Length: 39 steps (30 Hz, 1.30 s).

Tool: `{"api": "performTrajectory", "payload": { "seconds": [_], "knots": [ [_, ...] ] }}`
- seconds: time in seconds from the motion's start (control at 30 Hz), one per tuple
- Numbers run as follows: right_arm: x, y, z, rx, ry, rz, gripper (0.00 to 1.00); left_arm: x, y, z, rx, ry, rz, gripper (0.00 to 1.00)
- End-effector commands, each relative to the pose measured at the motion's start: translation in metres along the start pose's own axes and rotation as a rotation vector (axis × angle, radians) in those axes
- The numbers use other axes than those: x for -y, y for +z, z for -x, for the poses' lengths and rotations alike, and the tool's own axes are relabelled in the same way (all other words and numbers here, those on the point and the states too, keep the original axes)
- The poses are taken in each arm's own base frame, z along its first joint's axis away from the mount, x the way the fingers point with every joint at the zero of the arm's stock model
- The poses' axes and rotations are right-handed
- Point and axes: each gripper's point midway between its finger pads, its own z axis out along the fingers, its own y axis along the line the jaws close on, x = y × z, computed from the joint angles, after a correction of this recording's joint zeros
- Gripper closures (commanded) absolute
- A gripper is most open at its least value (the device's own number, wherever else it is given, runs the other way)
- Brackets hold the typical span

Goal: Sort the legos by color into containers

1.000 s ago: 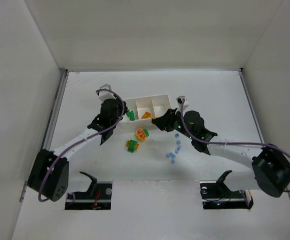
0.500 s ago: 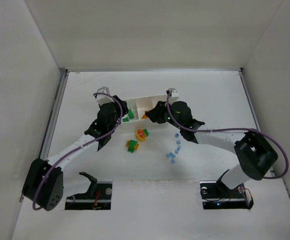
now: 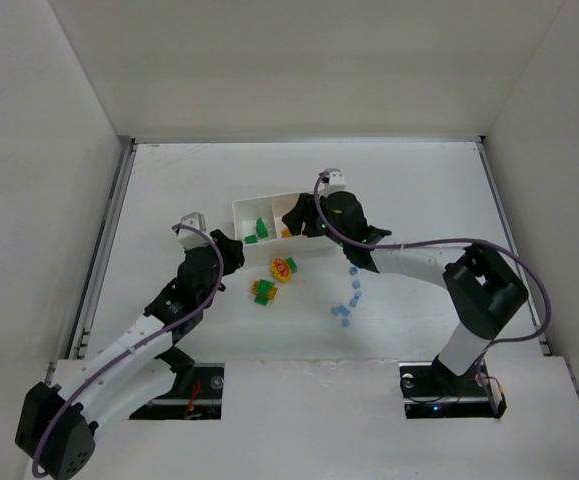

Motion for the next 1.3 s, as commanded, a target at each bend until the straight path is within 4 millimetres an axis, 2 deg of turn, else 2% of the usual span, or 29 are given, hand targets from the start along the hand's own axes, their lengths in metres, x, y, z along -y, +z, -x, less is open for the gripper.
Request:
{"api": "performTrajectory", "payload": {
  "seconds": [0.0, 0.17, 0.23, 0.3, 0.37, 0.43, 0.5, 0.6, 0.7, 0.83, 1.27],
  "knots": [
    [-0.009, -0.006, 0.035, 0.095, -0.008, 0.001, 0.34, -0.014, -0.008, -0.003, 0.003, 0.000, 0.043, 0.61],
    [-0.020, -0.029, 0.017, 0.085, -0.023, 0.004, 0.35, -0.019, -0.010, -0.005, 0.002, -0.006, 0.054, 0.61],
    [-0.030, -0.043, 0.000, 0.060, -0.039, 0.015, 0.52, -0.019, -0.010, -0.005, 0.002, -0.009, 0.053, 0.61],
    [-0.041, -0.055, -0.026, 0.005, -0.068, 0.042, 0.67, -0.019, -0.011, -0.004, 0.006, -0.011, 0.051, 0.61],
    [-0.052, -0.067, -0.053, -0.051, -0.124, 0.080, 0.70, -0.019, -0.011, -0.002, 0.010, -0.015, 0.048, 0.61],
    [-0.063, -0.077, -0.078, -0.100, -0.203, 0.128, 0.66, -0.018, -0.011, -0.001, 0.012, -0.017, 0.045, 0.60],
    [-0.071, -0.082, -0.101, -0.151, -0.273, 0.174, 0.52, -0.016, -0.012, 0.000, 0.014, -0.020, 0.040, 0.60],
    [-0.081, -0.082, -0.121, -0.213, -0.315, 0.226, 0.36, -0.013, -0.012, 0.000, 0.009, -0.022, 0.034, 0.60],
    [-0.090, -0.077, -0.135, -0.254, -0.357, 0.259, 0.29, -0.013, -0.013, -0.001, 0.009, -0.026, 0.031, 0.60],
    [-0.091, -0.065, -0.146, -0.279, -0.409, 0.247, 0.26, -0.018, -0.016, 0.001, 0.011, -0.027, 0.044, 0.60],
    [-0.082, -0.043, -0.161, -0.323, -0.474, 0.193, 0.28, -0.021, -0.016, 0.003, 0.017, -0.033, 0.051, 0.60]
  ]
}}
